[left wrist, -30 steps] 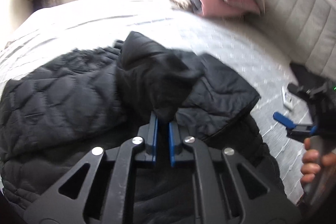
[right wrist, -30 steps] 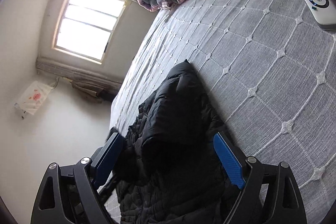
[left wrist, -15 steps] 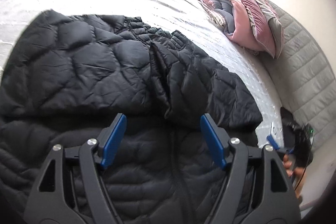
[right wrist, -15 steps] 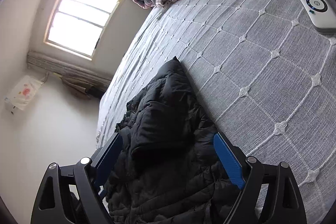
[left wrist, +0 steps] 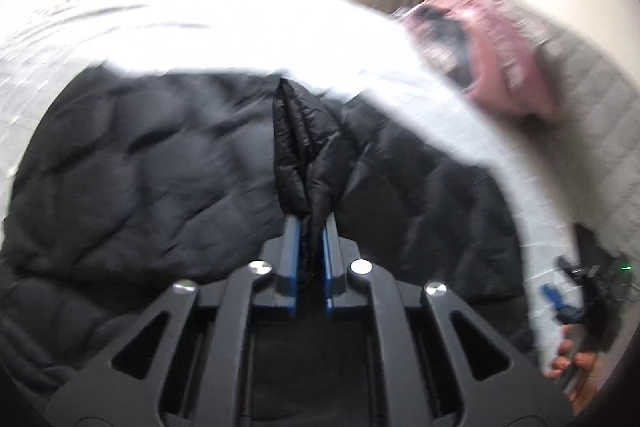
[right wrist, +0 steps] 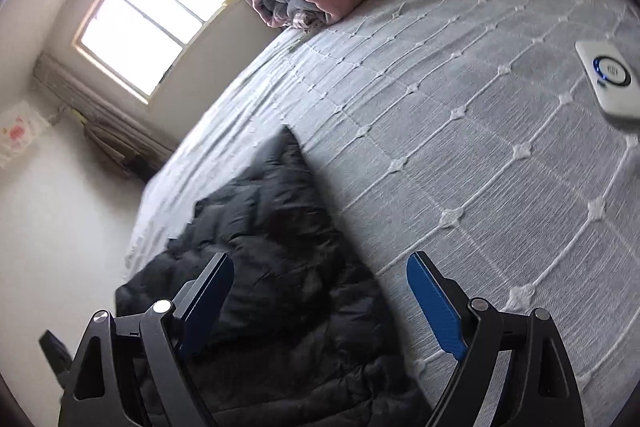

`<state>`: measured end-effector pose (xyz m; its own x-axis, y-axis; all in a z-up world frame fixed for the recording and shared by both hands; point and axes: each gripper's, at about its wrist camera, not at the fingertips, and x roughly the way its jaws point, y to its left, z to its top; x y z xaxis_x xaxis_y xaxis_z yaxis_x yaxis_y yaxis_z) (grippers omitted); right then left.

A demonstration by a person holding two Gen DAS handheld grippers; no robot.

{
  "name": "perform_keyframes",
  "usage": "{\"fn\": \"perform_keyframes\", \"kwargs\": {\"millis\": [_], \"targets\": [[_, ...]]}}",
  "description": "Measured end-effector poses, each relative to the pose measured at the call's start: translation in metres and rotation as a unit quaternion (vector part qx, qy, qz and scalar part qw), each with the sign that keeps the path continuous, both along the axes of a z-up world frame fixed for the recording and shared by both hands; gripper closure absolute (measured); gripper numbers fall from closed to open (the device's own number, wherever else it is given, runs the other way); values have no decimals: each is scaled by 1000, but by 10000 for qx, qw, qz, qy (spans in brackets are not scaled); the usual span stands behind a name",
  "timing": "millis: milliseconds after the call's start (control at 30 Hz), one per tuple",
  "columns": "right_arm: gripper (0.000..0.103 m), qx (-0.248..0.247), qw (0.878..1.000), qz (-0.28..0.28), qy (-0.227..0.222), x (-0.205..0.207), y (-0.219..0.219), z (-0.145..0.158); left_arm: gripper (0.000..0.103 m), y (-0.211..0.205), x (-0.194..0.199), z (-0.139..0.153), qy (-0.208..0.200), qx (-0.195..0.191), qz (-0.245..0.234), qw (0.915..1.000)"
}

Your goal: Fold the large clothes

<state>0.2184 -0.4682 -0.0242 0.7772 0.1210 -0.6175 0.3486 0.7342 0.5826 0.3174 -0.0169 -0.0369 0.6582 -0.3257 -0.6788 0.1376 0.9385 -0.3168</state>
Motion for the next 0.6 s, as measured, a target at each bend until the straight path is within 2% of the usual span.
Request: {"fn": "perform_keyframes", "kwargs": {"millis": [67,133,167,200,267,367,467,533,600], "targets": [[13,-513,9971,-67,554,9,6,-12,75,0,10,-22,512,358,-45,9980],[13,-871,9927,-35,831,13,11,-20,72,1,8,-24,469,320,-96,9983],[13,-937,9920,-27,846,13,12,-19,63,3,6,-22,418,318,-73,9986],[14,-995,9910,-58,890,13,13,-14,49,4,4,-20,396,308,-74,9987],[14,-991,9927,-55,688,6,12,-2,37,8,-4,-12,332,241,-161,9990],[14,-1057,9940,31,272,-11,15,28,32,18,-21,6,174,275,-265,9991],[13,-1236,9921,179,-95,-37,27,60,18,33,-46,30,-67,247,-388,9989],[13,-1288,9906,357,-297,-57,37,77,15,45,-63,43,-214,333,-430,9983],[11,-1133,9905,621,-463,-75,45,89,3,56,-79,55,-293,454,-453,9975]]}}
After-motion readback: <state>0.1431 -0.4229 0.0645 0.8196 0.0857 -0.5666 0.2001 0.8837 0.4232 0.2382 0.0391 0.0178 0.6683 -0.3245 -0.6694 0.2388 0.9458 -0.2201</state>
